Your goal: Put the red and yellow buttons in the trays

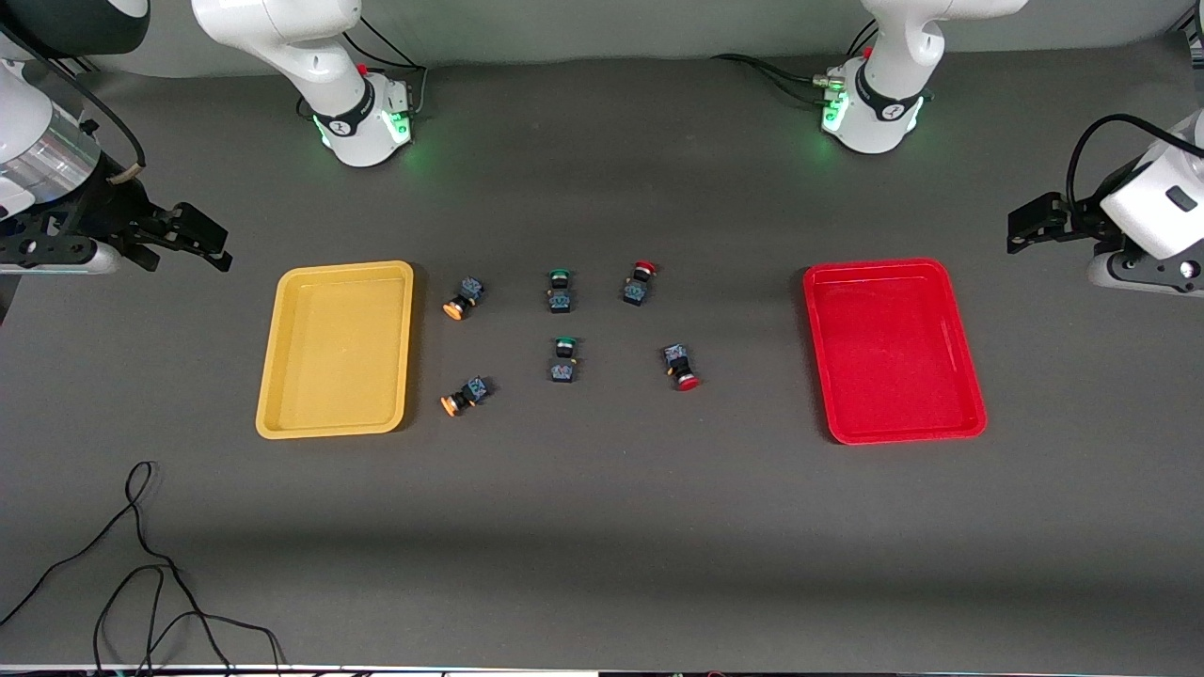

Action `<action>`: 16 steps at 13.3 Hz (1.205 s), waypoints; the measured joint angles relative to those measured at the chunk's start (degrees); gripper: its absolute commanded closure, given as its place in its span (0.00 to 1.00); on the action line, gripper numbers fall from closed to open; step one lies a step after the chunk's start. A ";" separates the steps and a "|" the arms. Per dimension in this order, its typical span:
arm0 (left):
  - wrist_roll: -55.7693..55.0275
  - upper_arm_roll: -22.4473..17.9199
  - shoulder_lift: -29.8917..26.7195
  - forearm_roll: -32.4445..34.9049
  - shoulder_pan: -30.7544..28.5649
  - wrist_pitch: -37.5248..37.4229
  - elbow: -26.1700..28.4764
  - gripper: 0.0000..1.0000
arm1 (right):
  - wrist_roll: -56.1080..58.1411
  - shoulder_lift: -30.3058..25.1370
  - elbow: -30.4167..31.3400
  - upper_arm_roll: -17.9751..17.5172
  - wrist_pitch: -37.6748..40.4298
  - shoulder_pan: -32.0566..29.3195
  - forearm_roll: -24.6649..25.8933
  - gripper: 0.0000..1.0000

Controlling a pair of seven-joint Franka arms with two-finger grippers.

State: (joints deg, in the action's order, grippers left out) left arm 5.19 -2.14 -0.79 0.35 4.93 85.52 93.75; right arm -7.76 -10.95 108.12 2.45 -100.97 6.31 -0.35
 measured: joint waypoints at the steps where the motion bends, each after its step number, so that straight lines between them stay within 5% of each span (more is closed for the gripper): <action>1: 0.00 0.00 0.00 0.00 0.00 -0.01 0.05 0.00 | 0.00 0.00 -0.23 -0.01 0.36 0.00 0.00 0.00; 6: 0.00 0.00 0.01 0.01 0.04 -0.28 0.14 0.00 | -1.42 2.76 -2.46 -0.98 4.07 -0.01 -0.03 0.00; 10: -0.03 0.07 0.23 0.01 0.62 -0.39 0.39 0.00 | -14.38 9.13 -2.02 -5.21 2.79 3.12 -0.19 0.00; 13: -1.89 1.55 0.45 0.01 1.00 -0.42 0.97 0.00 | -27.83 13.82 4.16 -5.83 -4.76 8.20 -0.61 0.00; 16: -8.66 7.33 0.70 -0.13 1.30 -0.20 2.76 0.00 | -33.21 14.92 15.18 -6.89 -17.25 9.68 -5.46 0.00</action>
State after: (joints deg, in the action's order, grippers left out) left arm -3.46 5.19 -0.09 0.22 6.24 85.32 96.50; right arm -40.97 3.97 123.30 -4.44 -118.22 16.00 -5.80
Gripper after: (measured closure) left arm 0.000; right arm 0.000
